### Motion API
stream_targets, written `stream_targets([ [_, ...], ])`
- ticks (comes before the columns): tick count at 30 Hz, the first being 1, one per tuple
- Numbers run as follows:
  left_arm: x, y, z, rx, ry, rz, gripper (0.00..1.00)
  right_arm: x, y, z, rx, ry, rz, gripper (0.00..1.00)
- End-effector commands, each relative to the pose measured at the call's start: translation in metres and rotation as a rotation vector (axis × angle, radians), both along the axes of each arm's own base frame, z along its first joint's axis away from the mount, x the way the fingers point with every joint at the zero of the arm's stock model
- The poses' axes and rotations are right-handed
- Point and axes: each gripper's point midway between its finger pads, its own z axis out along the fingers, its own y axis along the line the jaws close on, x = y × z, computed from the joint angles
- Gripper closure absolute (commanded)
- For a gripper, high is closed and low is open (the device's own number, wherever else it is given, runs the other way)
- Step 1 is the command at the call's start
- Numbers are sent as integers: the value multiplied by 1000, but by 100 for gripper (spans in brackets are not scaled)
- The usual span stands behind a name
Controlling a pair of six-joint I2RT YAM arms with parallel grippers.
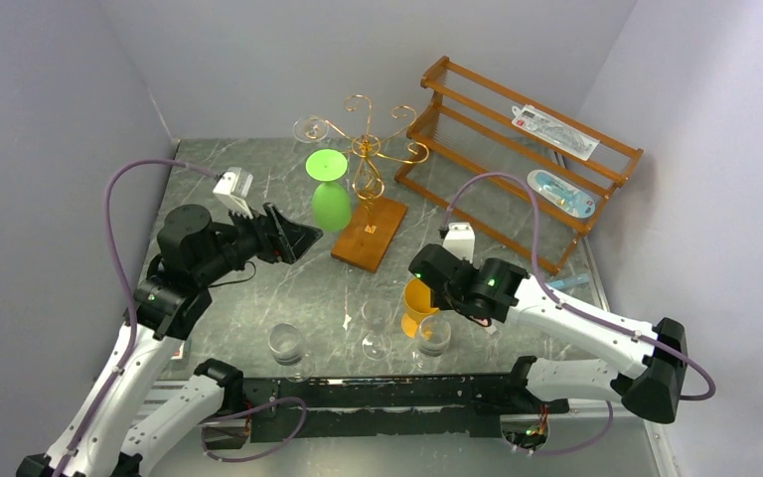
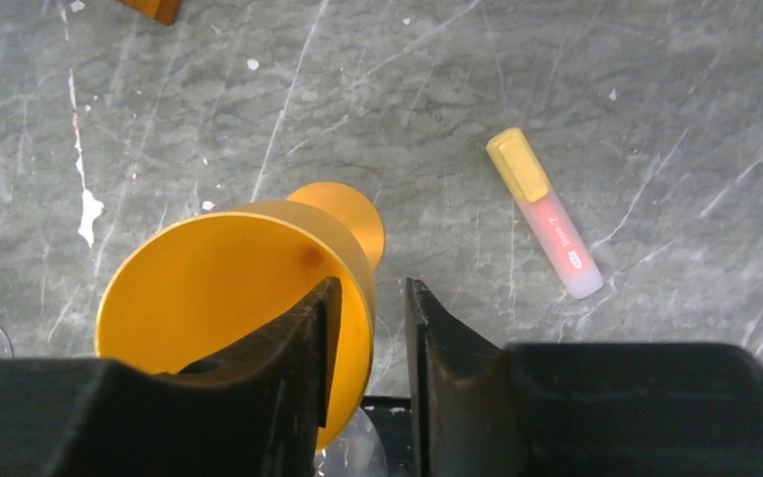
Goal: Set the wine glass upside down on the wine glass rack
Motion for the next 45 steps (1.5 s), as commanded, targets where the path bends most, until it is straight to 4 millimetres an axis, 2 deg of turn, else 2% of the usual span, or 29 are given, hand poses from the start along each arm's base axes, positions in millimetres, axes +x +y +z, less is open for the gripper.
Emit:
stream_targets([
  [1,2,-8,13,-22,-18,-40,18,3,3,-14,-5,9,-7,70],
  [4,3,-10,13,-25,-7,-53,19,9,4,-16,-27,-16,-4,87],
  [6,2,-13,14,-31,-8,-71,19,16,3,-9,-40,-51,-9,98],
  [7,1,-15,14,-33,-9,-81,19,20,3,-4,-42,-72,-11,100],
  [11,-3,-19,18,-32,-27,-123,19,34,6,25,-11,-178,-8,100],
  [16,-6,-27,45,-80,-80,-159,16,47,14,55,55,-284,6,100],
  [19,-1,-32,50,-71,-79,-157,15,50,16,68,87,-320,0,100],
  [27,2,-82,47,-48,-36,-239,17,50,10,100,240,-422,-53,100],
  [33,-9,-115,32,-236,171,-255,24,39,12,134,442,-545,25,100],
  [38,-14,-101,21,-452,330,-130,24,27,20,161,603,-661,132,100],
  [41,-15,-89,13,-548,404,-59,25,21,33,171,668,-697,217,100],
  [45,-16,-88,9,-681,452,-59,35,15,55,190,753,-757,330,100],
])
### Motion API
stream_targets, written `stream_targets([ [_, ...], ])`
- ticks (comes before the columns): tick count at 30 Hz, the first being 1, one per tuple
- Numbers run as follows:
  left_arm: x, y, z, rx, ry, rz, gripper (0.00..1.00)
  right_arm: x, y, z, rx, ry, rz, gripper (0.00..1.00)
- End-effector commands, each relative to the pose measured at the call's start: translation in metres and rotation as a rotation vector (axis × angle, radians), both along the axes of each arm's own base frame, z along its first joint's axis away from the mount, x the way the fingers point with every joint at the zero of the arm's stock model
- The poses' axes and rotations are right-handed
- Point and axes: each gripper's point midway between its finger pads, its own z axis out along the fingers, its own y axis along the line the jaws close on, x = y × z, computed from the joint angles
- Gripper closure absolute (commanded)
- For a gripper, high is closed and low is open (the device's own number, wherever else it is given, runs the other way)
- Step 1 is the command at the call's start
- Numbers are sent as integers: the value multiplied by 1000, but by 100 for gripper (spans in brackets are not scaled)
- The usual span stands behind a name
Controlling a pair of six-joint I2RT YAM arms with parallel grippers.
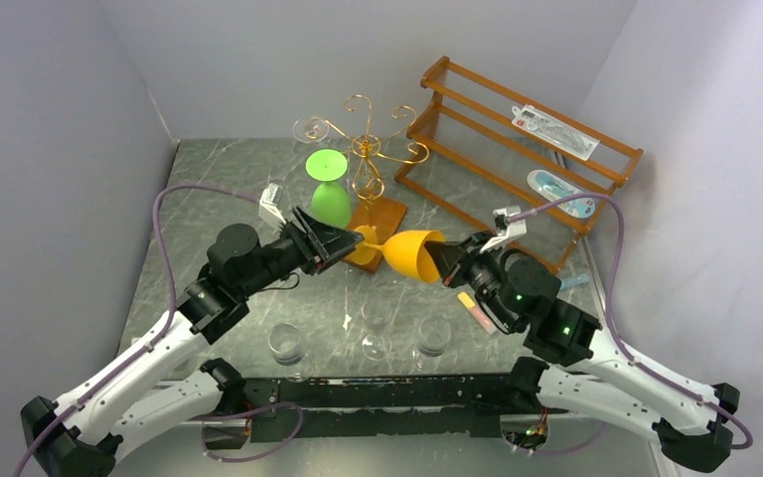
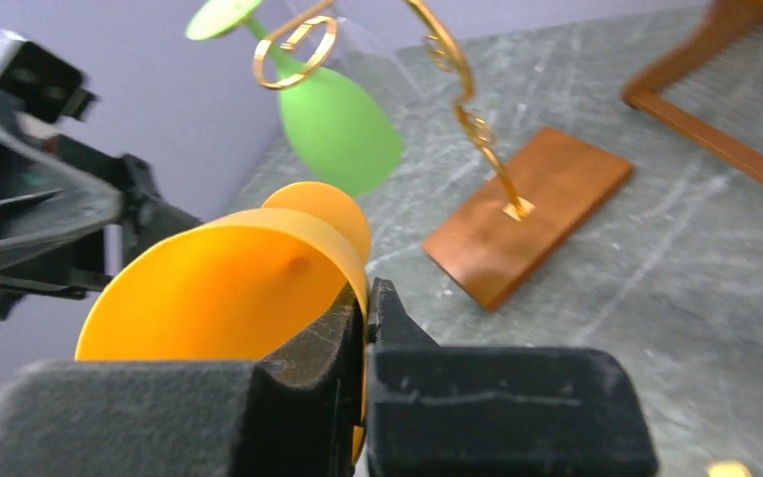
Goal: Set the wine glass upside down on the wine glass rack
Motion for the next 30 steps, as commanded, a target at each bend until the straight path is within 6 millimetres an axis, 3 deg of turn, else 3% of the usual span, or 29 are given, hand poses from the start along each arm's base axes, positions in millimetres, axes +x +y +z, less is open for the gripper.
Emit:
stream_targets([
  [1,7,1,16,-219,89,59,36,-8,29,42,121,-164,150,100],
  [5,9,-3,8,-236,157,58,42,-11,47,56,171,-217,217,100],
  [13,18,13,-8,-309,272,182,58,-17,65,54,207,-265,299,100],
  [18,18,23,-29,-254,363,246,51,-21,72,51,208,-310,340,100],
  [23,24,28,-25,-255,339,287,44,-29,78,54,179,-416,399,100],
  [30,29,22,-40,-247,380,291,52,-32,83,58,160,-502,426,100],
])
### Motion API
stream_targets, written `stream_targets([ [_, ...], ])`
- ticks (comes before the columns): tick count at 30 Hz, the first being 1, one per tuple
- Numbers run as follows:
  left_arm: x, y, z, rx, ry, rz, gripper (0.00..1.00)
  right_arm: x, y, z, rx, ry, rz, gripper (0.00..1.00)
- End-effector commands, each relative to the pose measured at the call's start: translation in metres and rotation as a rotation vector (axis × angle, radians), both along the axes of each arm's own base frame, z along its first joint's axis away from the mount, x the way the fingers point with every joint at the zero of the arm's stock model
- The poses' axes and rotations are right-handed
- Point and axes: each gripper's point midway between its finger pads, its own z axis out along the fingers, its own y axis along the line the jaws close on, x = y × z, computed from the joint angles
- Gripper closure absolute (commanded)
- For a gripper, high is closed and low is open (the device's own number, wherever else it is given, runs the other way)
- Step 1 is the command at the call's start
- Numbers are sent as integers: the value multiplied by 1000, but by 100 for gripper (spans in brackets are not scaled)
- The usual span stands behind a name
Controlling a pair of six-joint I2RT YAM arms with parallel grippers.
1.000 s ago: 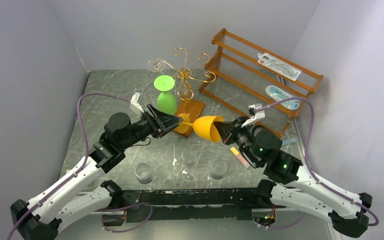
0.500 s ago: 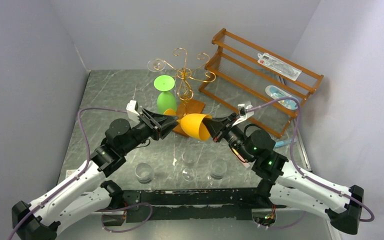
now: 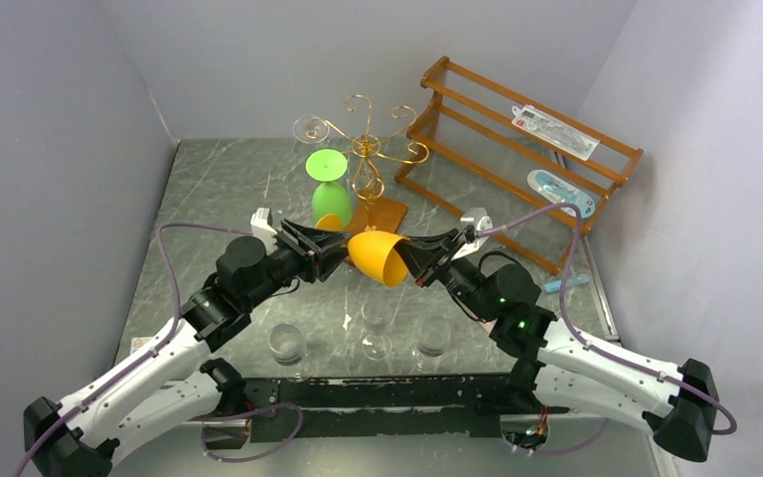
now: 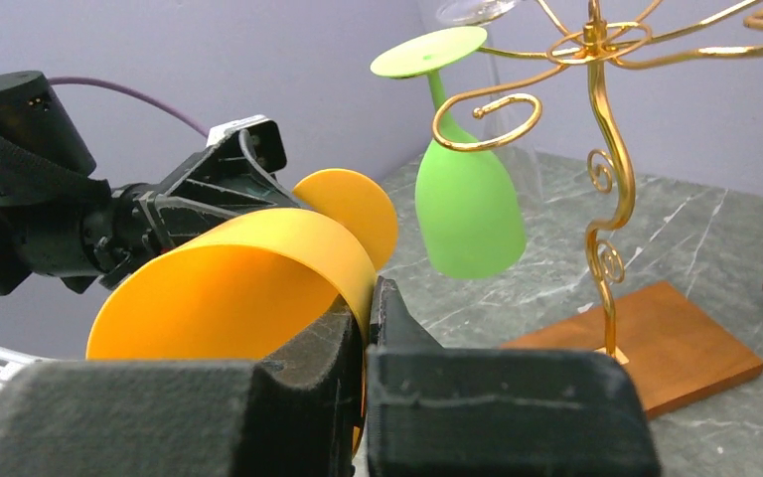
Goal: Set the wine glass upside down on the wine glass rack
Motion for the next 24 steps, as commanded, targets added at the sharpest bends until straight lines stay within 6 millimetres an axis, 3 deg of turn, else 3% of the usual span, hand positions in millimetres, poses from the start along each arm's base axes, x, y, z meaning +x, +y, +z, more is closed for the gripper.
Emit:
stream_targets([
  [1,14,4,-14,16,37,70,52,-30,13,38,82,-152,157,100],
  [4,18,3,-7,3,27,81,56,-33,17,35,44,-193,177,100],
  [7,21,3,2,-1,1,91,66,-34,20,28,-1,-209,190,100],
  [13,21,2,0,-21,3,89,93,-42,25,18,-39,-215,242,100],
  [17,20,-2,5,-14,-19,66,95,-44,25,11,-66,-190,259,99],
  [20,20,-2,9,-6,-38,64,95,-44,22,9,-69,-152,251,87],
  [24,20,3,9,3,-46,80,95,-37,10,8,-76,-98,184,59],
])
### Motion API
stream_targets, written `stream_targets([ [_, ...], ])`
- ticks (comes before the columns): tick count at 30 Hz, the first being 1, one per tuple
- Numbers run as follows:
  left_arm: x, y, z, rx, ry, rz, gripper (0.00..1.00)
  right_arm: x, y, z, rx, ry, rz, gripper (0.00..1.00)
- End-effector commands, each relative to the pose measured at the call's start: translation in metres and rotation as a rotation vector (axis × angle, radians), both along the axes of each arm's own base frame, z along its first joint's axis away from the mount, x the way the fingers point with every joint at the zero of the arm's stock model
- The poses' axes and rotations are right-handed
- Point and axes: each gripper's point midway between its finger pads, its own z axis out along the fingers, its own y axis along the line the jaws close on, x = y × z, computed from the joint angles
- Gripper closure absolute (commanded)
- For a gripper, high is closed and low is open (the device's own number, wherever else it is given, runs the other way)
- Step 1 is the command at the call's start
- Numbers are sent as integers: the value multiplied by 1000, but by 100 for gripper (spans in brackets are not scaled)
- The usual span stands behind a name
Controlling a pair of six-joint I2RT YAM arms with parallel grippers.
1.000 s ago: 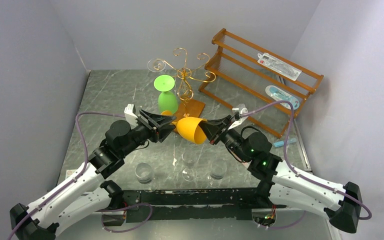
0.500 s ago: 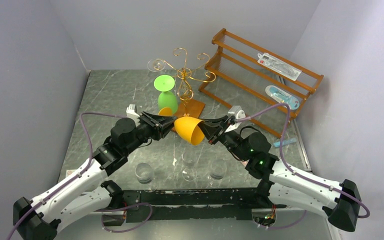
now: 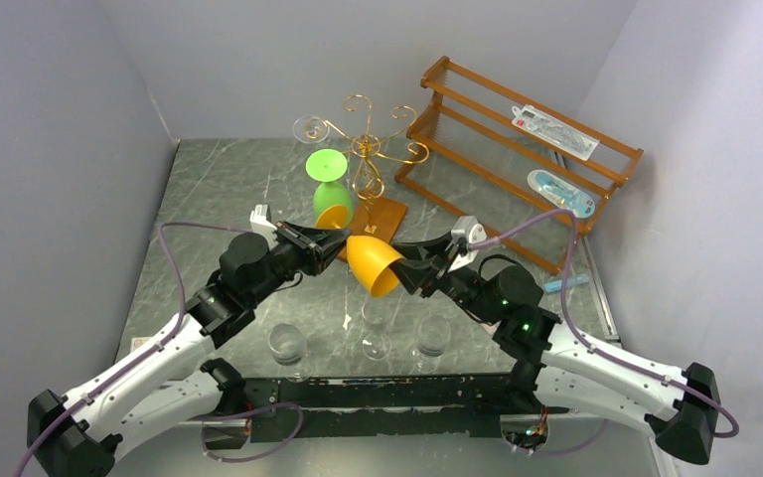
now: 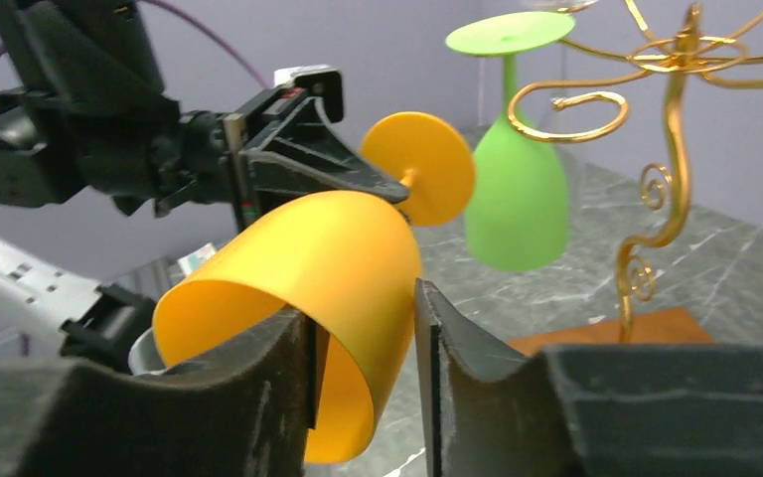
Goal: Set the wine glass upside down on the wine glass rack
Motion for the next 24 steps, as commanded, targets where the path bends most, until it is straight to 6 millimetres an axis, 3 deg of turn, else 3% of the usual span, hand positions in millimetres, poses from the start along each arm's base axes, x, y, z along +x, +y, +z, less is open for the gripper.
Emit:
stream_targets([
  [1,3,6,4,48,-57,27,95,-23,0,11,18,39,87,54],
  [8,2,27,19,67,-119,112,95,-30,-25,11,-86,40,45,45],
  [13,1,51,22,138,-157,201,95,-37,-39,28,-67,44,36,42],
  [16,-1,63,35,183,-247,236,95,-28,-47,40,13,111,-32,41],
  [21,-6,79,64,368,-449,267,95,-18,-41,59,113,257,-62,41],
  [24,-12,85,81,449,-572,269,95,-12,-34,61,144,362,-73,41],
])
